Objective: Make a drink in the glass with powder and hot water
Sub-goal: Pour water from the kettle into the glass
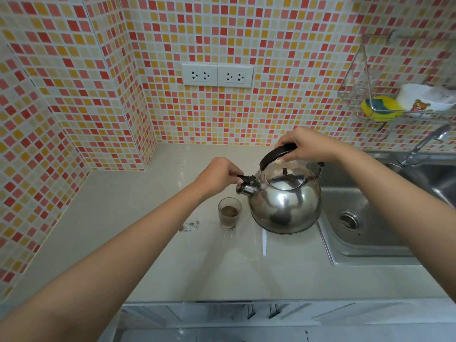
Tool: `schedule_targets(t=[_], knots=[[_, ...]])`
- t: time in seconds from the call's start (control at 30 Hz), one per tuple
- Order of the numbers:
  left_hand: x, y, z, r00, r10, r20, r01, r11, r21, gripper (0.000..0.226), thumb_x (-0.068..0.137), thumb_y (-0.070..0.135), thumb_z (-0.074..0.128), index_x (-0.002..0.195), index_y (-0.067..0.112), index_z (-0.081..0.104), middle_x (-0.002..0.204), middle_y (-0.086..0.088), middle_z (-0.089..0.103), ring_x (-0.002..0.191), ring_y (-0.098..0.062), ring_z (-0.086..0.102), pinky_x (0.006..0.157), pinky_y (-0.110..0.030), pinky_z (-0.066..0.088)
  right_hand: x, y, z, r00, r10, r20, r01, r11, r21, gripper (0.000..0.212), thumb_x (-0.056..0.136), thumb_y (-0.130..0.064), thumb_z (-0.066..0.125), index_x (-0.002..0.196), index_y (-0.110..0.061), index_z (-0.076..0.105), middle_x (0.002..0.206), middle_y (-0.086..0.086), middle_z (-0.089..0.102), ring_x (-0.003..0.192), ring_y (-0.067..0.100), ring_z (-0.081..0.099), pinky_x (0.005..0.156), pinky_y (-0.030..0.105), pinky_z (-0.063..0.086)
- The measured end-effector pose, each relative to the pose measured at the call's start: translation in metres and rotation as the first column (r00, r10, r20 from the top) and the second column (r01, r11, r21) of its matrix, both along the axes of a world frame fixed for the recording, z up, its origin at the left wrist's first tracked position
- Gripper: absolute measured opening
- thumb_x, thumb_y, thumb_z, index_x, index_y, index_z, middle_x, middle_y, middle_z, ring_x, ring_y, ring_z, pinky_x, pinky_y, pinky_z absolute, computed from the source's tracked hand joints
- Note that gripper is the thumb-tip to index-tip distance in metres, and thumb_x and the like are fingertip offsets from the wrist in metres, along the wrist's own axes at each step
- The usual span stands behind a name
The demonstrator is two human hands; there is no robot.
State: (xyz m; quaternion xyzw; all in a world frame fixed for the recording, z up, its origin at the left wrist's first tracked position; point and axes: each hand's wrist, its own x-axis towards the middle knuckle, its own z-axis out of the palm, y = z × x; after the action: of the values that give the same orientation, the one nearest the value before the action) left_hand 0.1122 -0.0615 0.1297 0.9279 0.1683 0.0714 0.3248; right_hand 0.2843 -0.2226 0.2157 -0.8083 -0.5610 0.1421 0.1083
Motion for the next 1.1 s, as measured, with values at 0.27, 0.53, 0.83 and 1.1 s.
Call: schedule_targets(t=[0.27, 0.53, 0.83, 1.1], knots=[[0.04, 0.013, 0.032, 1.0, 0.01, 0.009, -0.01, 1.0, 0.003, 0.028, 0.086, 0.013, 0.067, 0.112, 0.007, 0.07, 0.113, -0.01, 0.071, 0.093, -0.017, 0.062, 0.081, -0.023, 0.042, 0.031, 0.003, 0.016, 0.996, -0.081, 0.037, 0.077, 0.994, 0.079, 0.01, 0.085, -0.016, 0.068, 0.095, -0.017, 0.069, 0.079, -0.001, 0.065, 0.069, 0.015, 0.056, 0.06, 0.026, 0.041], [0.091, 0.036, 0.033, 0.993, 0.113, -0.032, -0.112, 0.993, 0.032, 0.029, 0.086, 0.011, 0.066, 0.114, 0.004, 0.069, 0.117, -0.012, 0.068, 0.104, -0.026, 0.063, 0.087, -0.028, 0.047, 0.072, 0.04, 0.011, 0.988, -0.125, 0.094, 0.117, 0.99, 0.083, 0.01, 0.086, -0.009, 0.065, 0.096, -0.01, 0.067, 0.087, 0.007, 0.065, 0.079, 0.025, 0.058, 0.068, 0.035, 0.044], [0.121, 0.06, -0.002, 0.975, 0.189, -0.115, -0.179, 0.979, 0.097, 0.025, 0.088, 0.007, 0.061, 0.111, 0.003, 0.07, 0.106, -0.015, 0.07, 0.093, -0.03, 0.064, 0.079, -0.033, 0.051, 0.1, 0.076, -0.042, 0.985, -0.175, -0.005, 0.174, 0.978, 0.112, 0.016, 0.086, 0.0, 0.06, 0.098, -0.007, 0.067, 0.092, 0.008, 0.066, 0.086, 0.025, 0.06, 0.07, 0.028, 0.039], [0.136, 0.075, -0.028, 0.959, 0.221, -0.176, -0.215, 0.975, 0.055, 0.022, 0.089, 0.008, 0.058, 0.106, 0.003, 0.072, 0.097, -0.02, 0.07, 0.088, -0.033, 0.063, 0.069, -0.031, 0.045, 0.115, 0.094, -0.074, 0.978, -0.195, -0.069, 0.201, 0.974, 0.105, 0.02, 0.084, 0.003, 0.059, 0.095, -0.011, 0.069, 0.09, 0.008, 0.066, 0.085, 0.025, 0.061, 0.072, 0.032, 0.047]])
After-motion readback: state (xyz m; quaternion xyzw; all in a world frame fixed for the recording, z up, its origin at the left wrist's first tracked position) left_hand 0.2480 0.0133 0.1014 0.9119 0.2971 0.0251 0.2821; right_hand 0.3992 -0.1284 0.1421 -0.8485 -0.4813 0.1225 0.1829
